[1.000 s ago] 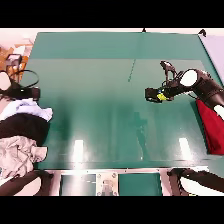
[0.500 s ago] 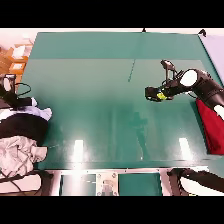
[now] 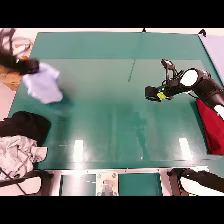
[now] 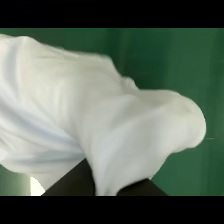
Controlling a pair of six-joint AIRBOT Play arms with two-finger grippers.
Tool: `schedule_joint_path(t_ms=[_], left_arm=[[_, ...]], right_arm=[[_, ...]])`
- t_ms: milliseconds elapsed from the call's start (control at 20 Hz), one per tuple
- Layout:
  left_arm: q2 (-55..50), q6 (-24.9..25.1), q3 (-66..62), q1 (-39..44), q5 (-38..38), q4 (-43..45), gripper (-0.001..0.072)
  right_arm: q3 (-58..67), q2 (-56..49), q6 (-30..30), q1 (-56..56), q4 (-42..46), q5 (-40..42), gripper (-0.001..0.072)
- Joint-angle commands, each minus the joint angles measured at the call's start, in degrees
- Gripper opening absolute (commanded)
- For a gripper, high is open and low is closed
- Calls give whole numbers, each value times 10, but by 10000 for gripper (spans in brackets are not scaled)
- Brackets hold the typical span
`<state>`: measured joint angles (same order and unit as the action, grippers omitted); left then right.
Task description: Fold the shirts.
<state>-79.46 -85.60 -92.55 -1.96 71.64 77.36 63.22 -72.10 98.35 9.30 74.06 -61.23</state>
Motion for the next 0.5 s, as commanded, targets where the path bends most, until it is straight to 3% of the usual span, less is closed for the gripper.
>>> schedule_joint_path(t_ms=[0, 200, 250, 300, 350, 450], left_arm=[[1, 21, -63, 131, 33, -114, 21], [-76, 35, -63, 268, 4, -117, 38], [-99, 36, -63, 290, -8, -116, 368], [-119, 34, -63, 304, -16, -116, 720], [-130, 31, -63, 305, -15, -116, 714], [-129, 31, -70, 280, 9, -104, 714]], right_arm=[[7, 0, 0, -5, 0, -36, 25], [20, 0, 0, -27, 2, -49, 26], [22, 0, 0, -35, 2, -51, 66], [24, 0, 0, -44, 1, -60, 215], [29, 0, 0, -56, 1, -75, 334], [40, 0, -13, -89, 1, -110, 359]])
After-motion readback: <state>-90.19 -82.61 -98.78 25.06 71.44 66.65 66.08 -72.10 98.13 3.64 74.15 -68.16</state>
